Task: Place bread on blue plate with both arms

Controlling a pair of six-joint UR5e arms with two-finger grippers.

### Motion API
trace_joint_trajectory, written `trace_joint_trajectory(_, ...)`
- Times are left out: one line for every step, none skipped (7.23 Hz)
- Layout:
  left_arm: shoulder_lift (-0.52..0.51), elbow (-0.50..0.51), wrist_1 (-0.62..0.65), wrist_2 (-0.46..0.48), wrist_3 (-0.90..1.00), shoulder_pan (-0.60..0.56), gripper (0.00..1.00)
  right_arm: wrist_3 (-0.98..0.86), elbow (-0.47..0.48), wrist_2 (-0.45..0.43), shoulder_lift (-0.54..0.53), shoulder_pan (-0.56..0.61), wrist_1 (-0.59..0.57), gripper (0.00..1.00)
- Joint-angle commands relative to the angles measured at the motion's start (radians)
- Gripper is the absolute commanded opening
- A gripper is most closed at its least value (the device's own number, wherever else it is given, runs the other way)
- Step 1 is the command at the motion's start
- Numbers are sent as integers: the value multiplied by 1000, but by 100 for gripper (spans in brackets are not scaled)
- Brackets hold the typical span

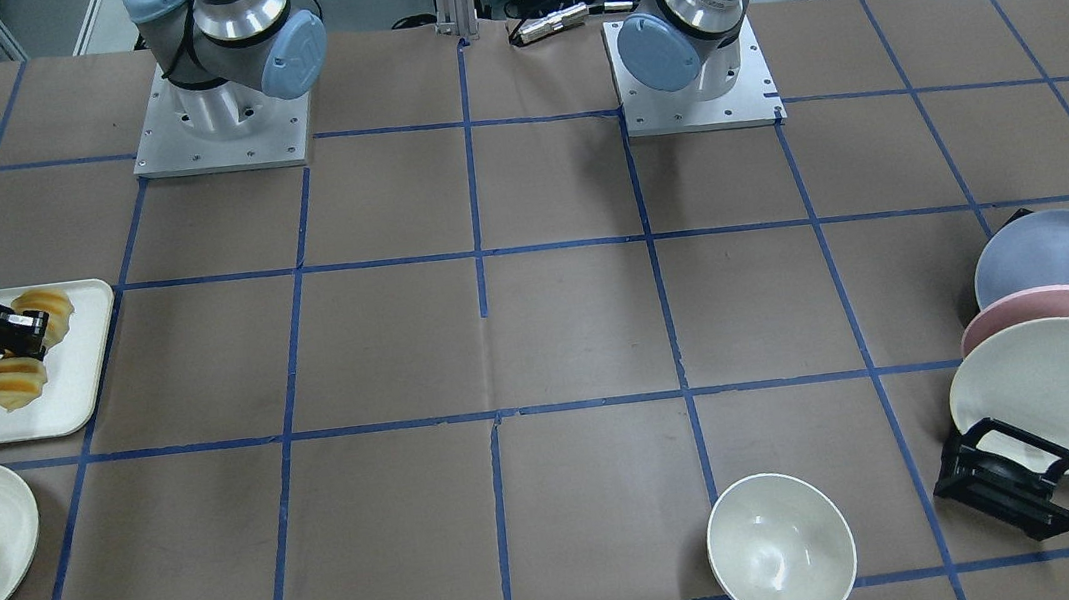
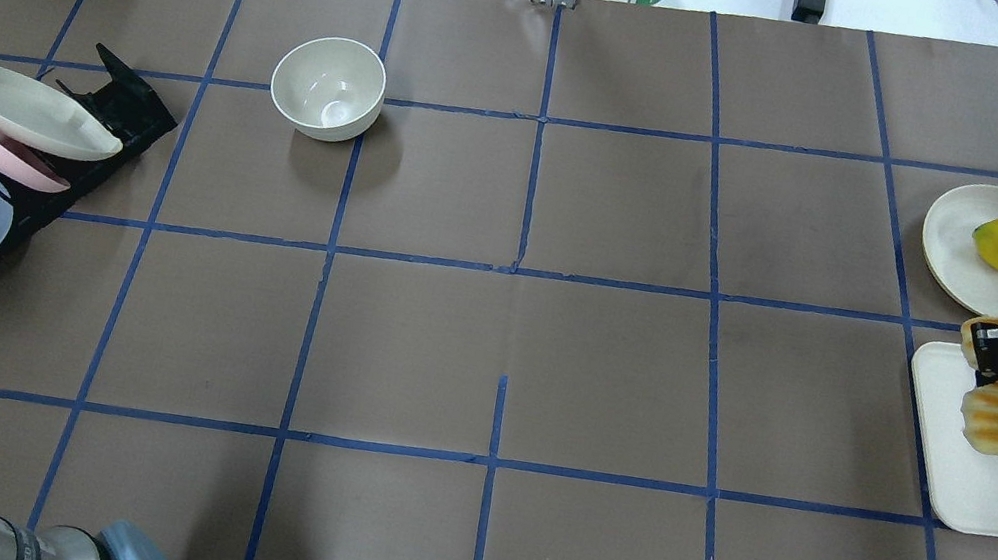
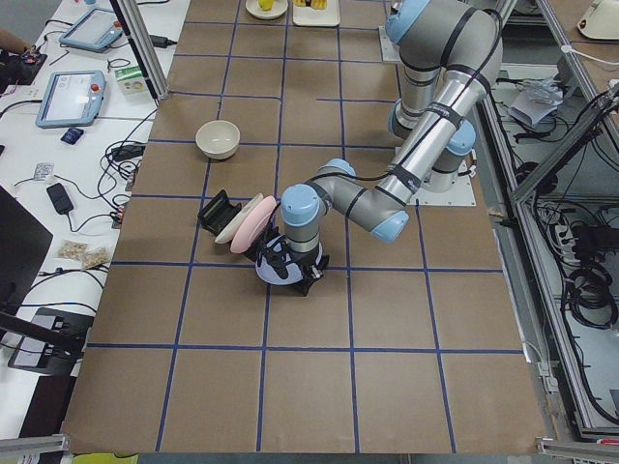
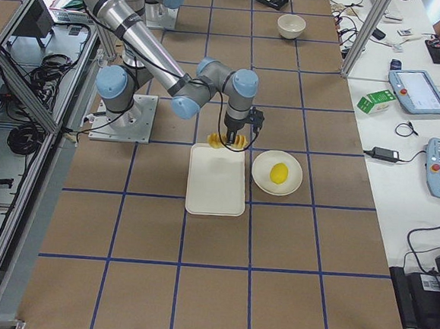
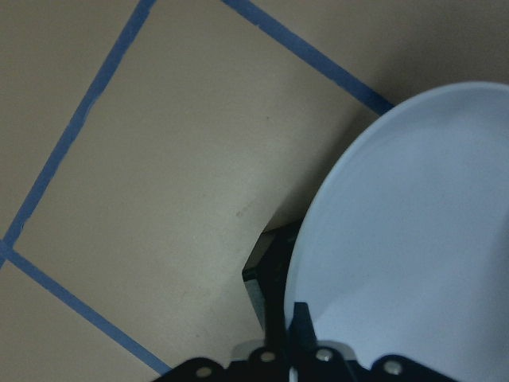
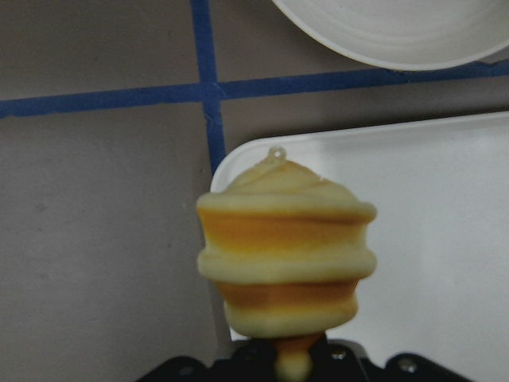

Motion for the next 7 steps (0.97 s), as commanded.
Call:
trace_joint_trajectory(33, 11, -29, 12, 59, 8, 0, 125, -132, 8, -12, 87, 207, 0)
trace_joint_trajectory(55, 14, -55, 21, 67, 20, 0, 200, -212, 9, -10, 145, 316, 0)
trace_joint_trajectory(112, 19, -144, 54, 70, 20, 0, 304, -267, 32, -10, 212, 387, 0)
trace_joint_trajectory(178, 46, -268, 56, 72, 18, 0, 381, -298, 60, -12, 265, 429, 0)
trace_joint_trajectory(244, 57, -377, 55, 72, 8, 0, 451, -309, 81, -12, 303, 443, 0)
trace_joint_trajectory(314, 45, -496, 39, 64, -11, 0, 490, -311, 83, -12, 332, 443, 0)
trace_joint_trajectory(368, 33, -617, 6, 50, -53, 0, 504, -312, 85, -12, 343, 443, 0)
